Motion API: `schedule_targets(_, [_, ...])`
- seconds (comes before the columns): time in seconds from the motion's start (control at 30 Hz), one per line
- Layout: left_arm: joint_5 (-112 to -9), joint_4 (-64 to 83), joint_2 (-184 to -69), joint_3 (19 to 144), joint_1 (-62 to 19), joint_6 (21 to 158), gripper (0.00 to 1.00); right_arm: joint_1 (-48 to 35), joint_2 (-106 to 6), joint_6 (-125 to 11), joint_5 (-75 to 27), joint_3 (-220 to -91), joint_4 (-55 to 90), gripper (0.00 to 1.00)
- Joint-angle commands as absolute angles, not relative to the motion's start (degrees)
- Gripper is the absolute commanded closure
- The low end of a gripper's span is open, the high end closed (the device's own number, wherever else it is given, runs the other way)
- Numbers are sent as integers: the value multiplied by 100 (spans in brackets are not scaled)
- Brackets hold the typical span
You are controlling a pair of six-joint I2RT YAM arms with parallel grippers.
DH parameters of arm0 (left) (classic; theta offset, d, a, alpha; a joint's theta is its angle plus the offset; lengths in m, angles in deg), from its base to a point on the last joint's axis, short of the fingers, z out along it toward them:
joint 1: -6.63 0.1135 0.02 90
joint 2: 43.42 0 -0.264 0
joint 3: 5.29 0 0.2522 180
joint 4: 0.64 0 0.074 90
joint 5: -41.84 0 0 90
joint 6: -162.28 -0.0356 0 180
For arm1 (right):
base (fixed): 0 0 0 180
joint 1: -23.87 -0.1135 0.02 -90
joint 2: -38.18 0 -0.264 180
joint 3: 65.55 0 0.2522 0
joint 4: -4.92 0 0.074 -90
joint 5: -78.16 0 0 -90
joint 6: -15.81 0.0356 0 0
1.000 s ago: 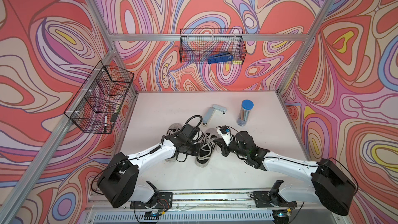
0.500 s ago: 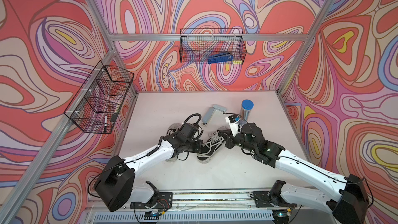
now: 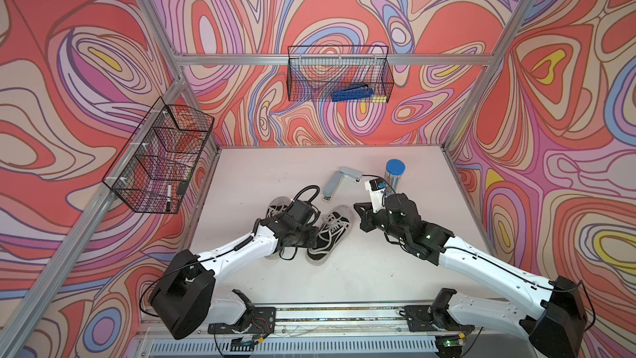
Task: Remove the insole from the shoe
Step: Untie the shoelace on the shoe.
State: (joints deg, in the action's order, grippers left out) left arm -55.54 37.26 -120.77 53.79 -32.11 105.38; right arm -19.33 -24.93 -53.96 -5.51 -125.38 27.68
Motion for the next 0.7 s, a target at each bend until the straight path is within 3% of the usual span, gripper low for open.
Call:
schedule_targets(0.0, [-5043,4504,-11998,5397,-3195,10699,100,-1869,-2215,-5561,720,-12980,2915,100])
schedule_targets(0.33, [-4777,4766,-12146,5461,-3195,10928,100,-1649,-1692,-5460,2476,-13254,3931,100])
schedule_targets(0.67, [-4546,4925,-12156,5487,-3195,10975,100,-1518,-1406,-4949,3321,-13216,4865,100])
